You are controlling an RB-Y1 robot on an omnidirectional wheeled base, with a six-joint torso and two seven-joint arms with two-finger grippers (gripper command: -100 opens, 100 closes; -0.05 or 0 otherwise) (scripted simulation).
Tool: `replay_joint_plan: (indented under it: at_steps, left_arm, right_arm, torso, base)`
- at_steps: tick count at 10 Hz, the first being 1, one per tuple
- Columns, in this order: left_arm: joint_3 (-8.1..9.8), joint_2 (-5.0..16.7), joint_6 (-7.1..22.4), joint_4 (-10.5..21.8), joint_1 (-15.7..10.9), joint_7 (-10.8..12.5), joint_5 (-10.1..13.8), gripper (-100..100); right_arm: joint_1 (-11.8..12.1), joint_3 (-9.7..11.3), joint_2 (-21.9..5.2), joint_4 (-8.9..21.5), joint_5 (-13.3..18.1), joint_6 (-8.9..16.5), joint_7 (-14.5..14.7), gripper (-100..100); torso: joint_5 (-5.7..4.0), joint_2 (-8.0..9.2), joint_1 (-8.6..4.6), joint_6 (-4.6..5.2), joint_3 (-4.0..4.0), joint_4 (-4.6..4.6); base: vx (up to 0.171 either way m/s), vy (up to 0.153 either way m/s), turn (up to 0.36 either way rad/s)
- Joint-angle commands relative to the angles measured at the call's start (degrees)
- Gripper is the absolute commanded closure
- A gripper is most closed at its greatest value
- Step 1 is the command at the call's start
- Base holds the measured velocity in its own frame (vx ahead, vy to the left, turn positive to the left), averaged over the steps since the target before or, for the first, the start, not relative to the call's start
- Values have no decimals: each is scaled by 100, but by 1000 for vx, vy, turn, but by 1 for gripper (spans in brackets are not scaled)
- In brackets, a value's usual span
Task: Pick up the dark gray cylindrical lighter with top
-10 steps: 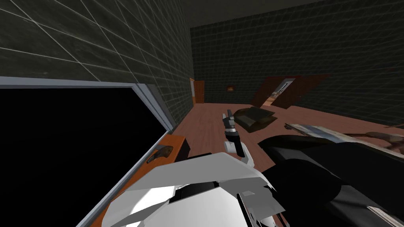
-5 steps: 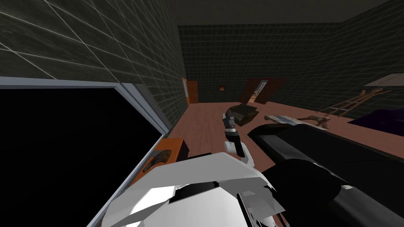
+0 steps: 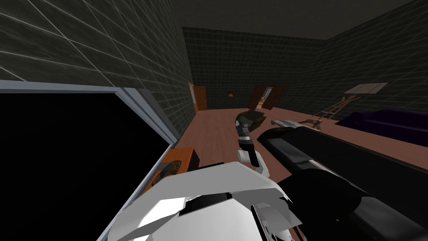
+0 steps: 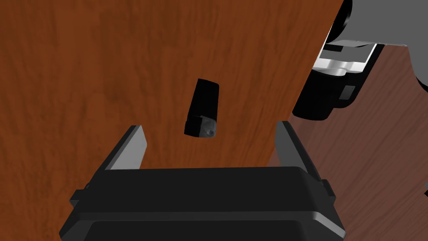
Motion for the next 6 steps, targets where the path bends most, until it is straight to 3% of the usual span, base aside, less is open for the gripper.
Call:
replay_joint_plan:
  at_steps: [1,3,4,5,6]
  left_arm:
    - [-53,-152,-120,171,-139,-93,-121,-100]
    - [-105,-304,-239,341,-278,-185,-242,-100]
    - [-76,-243,-184,281,-217,-161,-183,-100]
    - [-80,-252,-199,293,-224,-175,-190,100]
    - [-79,-251,-197,291,-224,-173,-190,100]
  right_arm:
    - [0,0,0,0,0,0,0,0]
    - [0,0,0,0,0,0,0,0]
    - [0,0,0,0,0,0,0,0]
    - [0,0,0,0,0,0,0,0]
    - [0,0,0,0,0,0,0,0]
  torso:
    - [0,0,0,0,0,0]
    - [1,-3,3,0,-2,-1]
    - [1,-4,4,0,-2,-1]
    - [-1,-4,-1,0,-2,-1]
    - [-1,-4,-4,0,-2,-1]
  base:
    - [-4,16,22]
    - [-1,24,18]
    - [0,10,1]
    - [0,0,0]
    - [0,0,0]
